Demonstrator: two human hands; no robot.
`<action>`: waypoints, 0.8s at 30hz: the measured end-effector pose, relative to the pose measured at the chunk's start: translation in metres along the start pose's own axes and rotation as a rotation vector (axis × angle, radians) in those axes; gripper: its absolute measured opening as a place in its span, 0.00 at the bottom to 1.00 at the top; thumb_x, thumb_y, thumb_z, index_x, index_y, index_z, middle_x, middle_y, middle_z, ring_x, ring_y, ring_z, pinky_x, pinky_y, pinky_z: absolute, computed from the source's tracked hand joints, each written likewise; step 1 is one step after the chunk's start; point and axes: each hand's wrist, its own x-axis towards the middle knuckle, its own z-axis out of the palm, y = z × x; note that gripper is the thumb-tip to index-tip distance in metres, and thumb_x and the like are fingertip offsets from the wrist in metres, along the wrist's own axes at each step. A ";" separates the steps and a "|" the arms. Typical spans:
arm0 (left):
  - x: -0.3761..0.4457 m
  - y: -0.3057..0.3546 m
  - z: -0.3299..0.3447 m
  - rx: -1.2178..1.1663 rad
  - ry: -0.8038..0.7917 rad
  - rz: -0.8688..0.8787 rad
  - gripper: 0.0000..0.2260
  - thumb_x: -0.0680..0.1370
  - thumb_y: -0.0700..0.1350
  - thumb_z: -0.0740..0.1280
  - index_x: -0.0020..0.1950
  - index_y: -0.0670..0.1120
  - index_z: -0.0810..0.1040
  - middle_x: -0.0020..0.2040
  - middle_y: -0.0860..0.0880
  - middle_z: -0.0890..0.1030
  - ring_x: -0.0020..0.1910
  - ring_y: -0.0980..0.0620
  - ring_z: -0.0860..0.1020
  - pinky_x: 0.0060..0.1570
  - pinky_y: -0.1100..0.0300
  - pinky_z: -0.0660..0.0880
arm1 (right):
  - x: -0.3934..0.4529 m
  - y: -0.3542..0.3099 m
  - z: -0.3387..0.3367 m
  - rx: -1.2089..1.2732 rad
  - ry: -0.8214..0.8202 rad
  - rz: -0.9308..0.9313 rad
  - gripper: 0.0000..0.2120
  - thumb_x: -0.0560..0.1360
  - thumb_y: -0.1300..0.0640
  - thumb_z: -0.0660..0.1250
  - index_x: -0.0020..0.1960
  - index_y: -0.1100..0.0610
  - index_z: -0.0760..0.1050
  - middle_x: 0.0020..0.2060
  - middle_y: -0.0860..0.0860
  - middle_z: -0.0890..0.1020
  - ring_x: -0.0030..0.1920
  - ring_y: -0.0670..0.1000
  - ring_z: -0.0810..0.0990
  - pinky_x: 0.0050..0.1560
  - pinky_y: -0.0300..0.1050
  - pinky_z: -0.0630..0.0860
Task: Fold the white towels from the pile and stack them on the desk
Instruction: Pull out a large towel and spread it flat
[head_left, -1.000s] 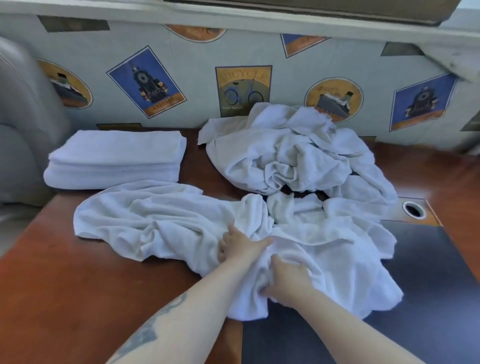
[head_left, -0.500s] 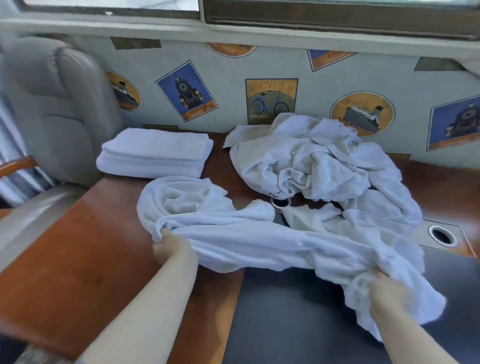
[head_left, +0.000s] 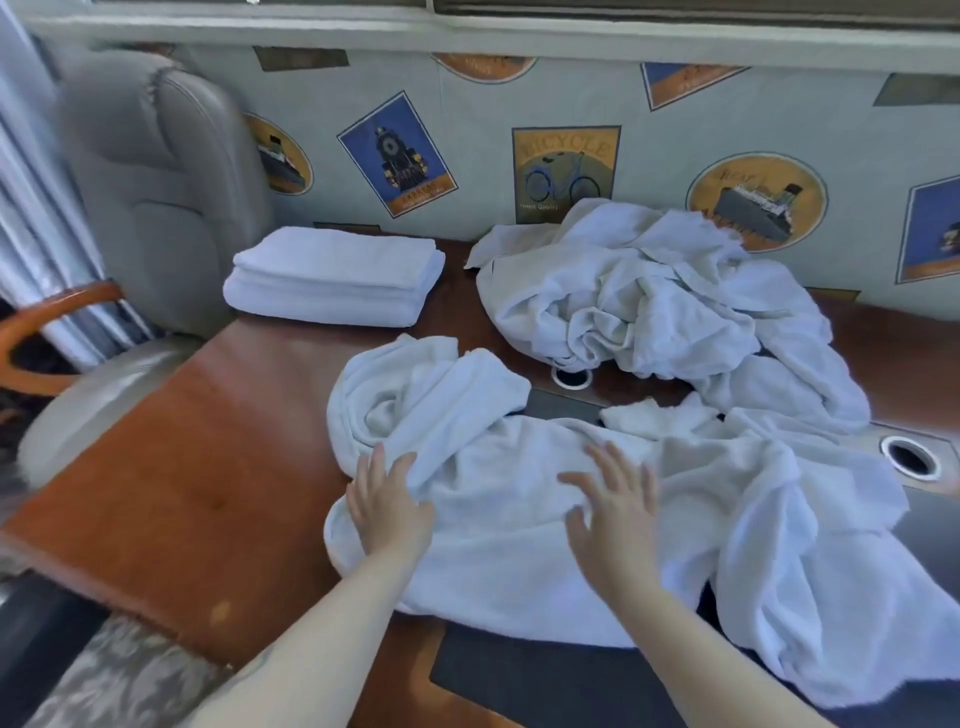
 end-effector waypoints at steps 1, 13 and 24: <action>0.005 0.005 0.001 0.011 -0.057 0.057 0.24 0.77 0.44 0.67 0.72 0.54 0.66 0.80 0.49 0.51 0.79 0.47 0.48 0.76 0.50 0.47 | -0.006 -0.020 0.014 0.002 -0.282 -0.096 0.21 0.77 0.52 0.66 0.69 0.45 0.71 0.77 0.49 0.59 0.79 0.49 0.49 0.76 0.48 0.37; 0.071 -0.014 -0.011 -0.128 -0.406 -0.002 0.09 0.74 0.49 0.68 0.53 0.53 0.76 0.46 0.53 0.76 0.54 0.49 0.77 0.51 0.56 0.64 | 0.018 -0.084 0.048 0.002 -0.961 0.155 0.02 0.71 0.57 0.58 0.39 0.52 0.67 0.41 0.48 0.72 0.44 0.53 0.71 0.39 0.42 0.67; 0.095 -0.050 -0.046 -0.585 -1.119 0.064 0.15 0.68 0.36 0.65 0.54 0.42 0.78 0.45 0.49 0.79 0.46 0.52 0.78 0.47 0.60 0.74 | 0.088 -0.159 0.096 0.944 -0.372 0.790 0.40 0.70 0.43 0.74 0.74 0.50 0.57 0.63 0.49 0.71 0.63 0.55 0.74 0.62 0.50 0.72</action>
